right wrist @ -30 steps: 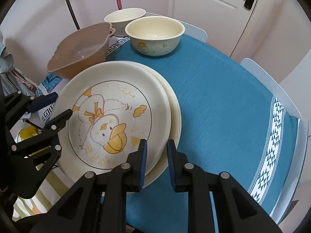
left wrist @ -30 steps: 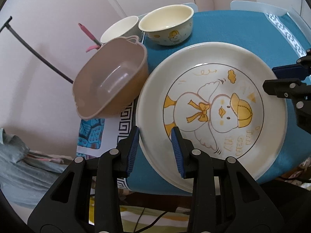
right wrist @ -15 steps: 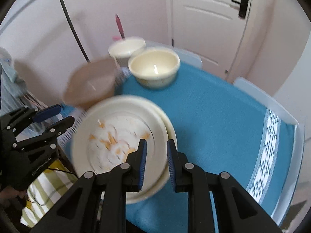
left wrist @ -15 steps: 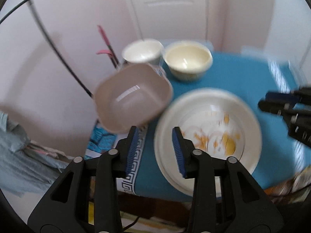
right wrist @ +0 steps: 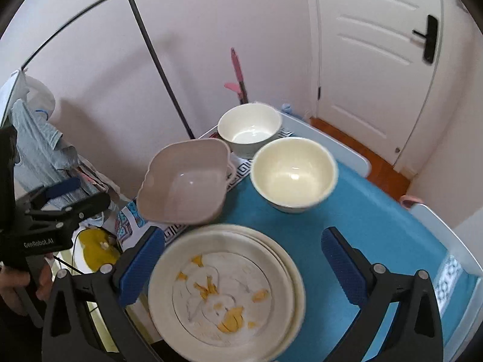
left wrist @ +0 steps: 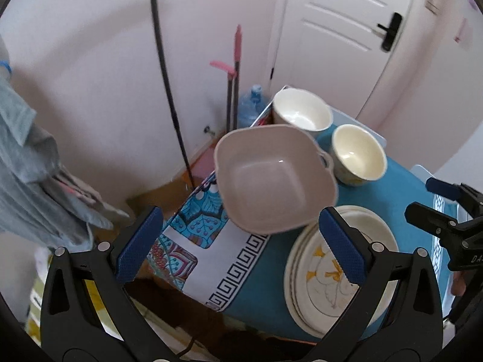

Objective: Organize plates and bowls
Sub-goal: 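Move both grippers to the beige basin rim and close on it, then lift the beige basin and set it down on the open tablecloth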

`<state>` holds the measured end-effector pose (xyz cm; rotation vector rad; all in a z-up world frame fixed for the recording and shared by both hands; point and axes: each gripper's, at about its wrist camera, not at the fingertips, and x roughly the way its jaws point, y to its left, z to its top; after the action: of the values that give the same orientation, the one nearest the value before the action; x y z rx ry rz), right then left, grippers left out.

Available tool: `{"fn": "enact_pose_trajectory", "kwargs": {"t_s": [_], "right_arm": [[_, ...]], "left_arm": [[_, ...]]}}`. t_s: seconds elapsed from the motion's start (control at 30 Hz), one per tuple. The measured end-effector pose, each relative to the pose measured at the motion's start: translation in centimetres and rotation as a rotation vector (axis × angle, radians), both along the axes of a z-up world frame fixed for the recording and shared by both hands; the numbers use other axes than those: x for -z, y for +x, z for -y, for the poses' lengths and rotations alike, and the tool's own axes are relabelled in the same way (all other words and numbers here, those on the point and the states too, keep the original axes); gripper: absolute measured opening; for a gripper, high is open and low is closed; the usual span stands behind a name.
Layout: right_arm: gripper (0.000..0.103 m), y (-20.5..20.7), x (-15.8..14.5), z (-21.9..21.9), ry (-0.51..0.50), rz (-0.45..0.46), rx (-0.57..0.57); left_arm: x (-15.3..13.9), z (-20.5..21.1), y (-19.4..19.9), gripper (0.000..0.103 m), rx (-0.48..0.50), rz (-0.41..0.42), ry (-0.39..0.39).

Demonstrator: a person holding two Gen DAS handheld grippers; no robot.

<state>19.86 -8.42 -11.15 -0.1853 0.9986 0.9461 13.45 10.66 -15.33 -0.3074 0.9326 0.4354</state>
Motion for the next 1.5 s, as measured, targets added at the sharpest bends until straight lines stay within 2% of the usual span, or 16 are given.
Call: {"fn": "enact_pose_trajectory", "kwargs": {"t_s": [0.13,0.23,0.3,0.37,0.47,0.63,0.7,0.73,0.8,0.87,1.03,1.2,1.33,1.5], "right_arm": [[0.103,1.5,2.2,-3.6,0.003,-0.098,-0.022],[0.101,2.1,4.0,-5.9,-0.032,-0.132,-0.027],[0.093,2.4,5.2,-7.3,-0.057,-0.148,-0.031],[0.076,2.8,6.6,-8.8,-0.081,-0.175,-0.038],[0.062,3.4,8.3,-10.1,-0.094,-0.227,-0.029],[0.056,4.0,9.6,-10.8,-0.093,-0.245,0.002],[0.051,4.1,9.7,-10.9,-0.083,-0.239,0.015],[0.047,4.2,9.8,-10.9,-0.080,-0.235,0.019],[0.033,4.2,9.9,-10.8,-0.082,-0.231,0.022],[0.017,4.2,10.1,-11.1,-0.088,-0.238,0.016],[0.015,3.7,10.0,-11.4,-0.088,-0.217,0.015],[0.015,3.0,9.2,-11.2,-0.061,-0.200,0.028],[0.015,2.0,7.2,-10.3,-0.018,-0.162,0.045],[0.015,0.9,3.5,-6.9,0.056,-0.127,0.092]], "left_arm": [[2.9,-2.3,1.9,0.102,0.006,-0.030,-0.088],[5.3,-3.5,3.3,0.091,0.021,-0.071,-0.154],[6.8,-4.1,4.3,0.080,0.042,-0.096,-0.192],[8.2,-4.6,5.2,0.073,0.062,-0.125,-0.206],[9.5,-5.0,6.2,0.066,0.099,-0.139,-0.230],[11.1,-5.5,7.5,0.057,0.134,-0.167,-0.250],[11.2,-5.5,7.9,0.047,0.144,-0.168,-0.252],[11.3,-5.6,8.1,0.043,0.150,-0.173,-0.247],[11.6,-5.6,8.5,0.023,0.158,-0.187,-0.242],[12.0,-5.8,8.7,0.022,0.166,-0.201,-0.246],[11.8,-5.7,8.4,0.021,0.183,-0.200,-0.209],[10.2,-5.3,7.9,0.021,0.208,-0.178,-0.155],[7.2,-4.4,7.2,0.021,0.230,-0.130,-0.111],[3.0,-1.5,6.2,0.021,0.278,-0.075,-0.042]]}}
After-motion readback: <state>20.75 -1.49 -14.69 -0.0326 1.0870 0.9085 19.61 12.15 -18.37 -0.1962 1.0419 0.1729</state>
